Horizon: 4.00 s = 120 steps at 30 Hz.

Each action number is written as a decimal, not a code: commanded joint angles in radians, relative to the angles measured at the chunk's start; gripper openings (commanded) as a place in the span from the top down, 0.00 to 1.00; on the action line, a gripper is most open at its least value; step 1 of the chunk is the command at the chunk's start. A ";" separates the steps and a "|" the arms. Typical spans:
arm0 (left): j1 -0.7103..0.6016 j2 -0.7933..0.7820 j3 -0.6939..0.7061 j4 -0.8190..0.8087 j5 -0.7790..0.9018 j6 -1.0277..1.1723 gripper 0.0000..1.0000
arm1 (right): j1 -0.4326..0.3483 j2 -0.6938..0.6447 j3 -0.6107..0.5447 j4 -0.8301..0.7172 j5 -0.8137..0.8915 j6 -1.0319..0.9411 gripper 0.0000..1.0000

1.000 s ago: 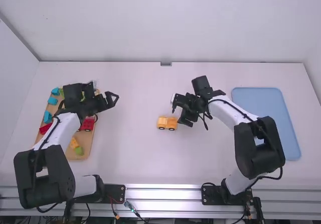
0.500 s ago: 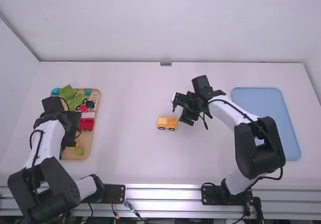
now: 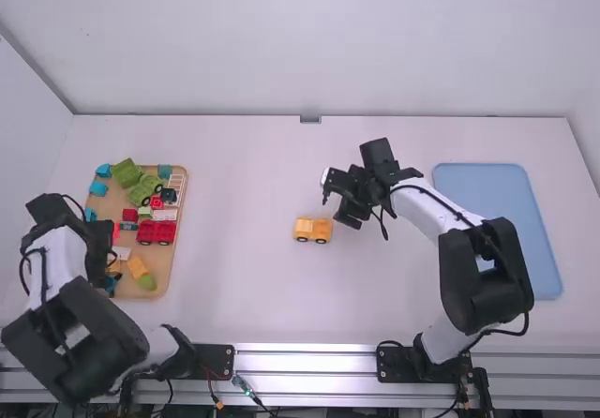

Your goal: Assemble lego blocks to make yellow taxi

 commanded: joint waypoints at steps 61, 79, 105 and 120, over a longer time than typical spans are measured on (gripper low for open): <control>0.005 0.384 0.144 -0.039 -0.045 0.053 0.63 | -0.005 -0.011 0.010 -0.019 -0.002 0.000 0.01; 0.005 0.384 0.091 0.046 -0.053 0.055 0.71 | -0.005 -0.011 0.010 -0.019 -0.005 0.000 0.01; 0.005 0.384 0.024 0.177 -0.049 0.154 0.61 | -0.005 -0.011 0.010 -0.019 -0.005 0.003 0.01; 0.005 0.384 0.008 0.224 -0.048 0.236 0.60 | -0.003 -0.011 0.010 -0.014 -0.005 0.003 0.01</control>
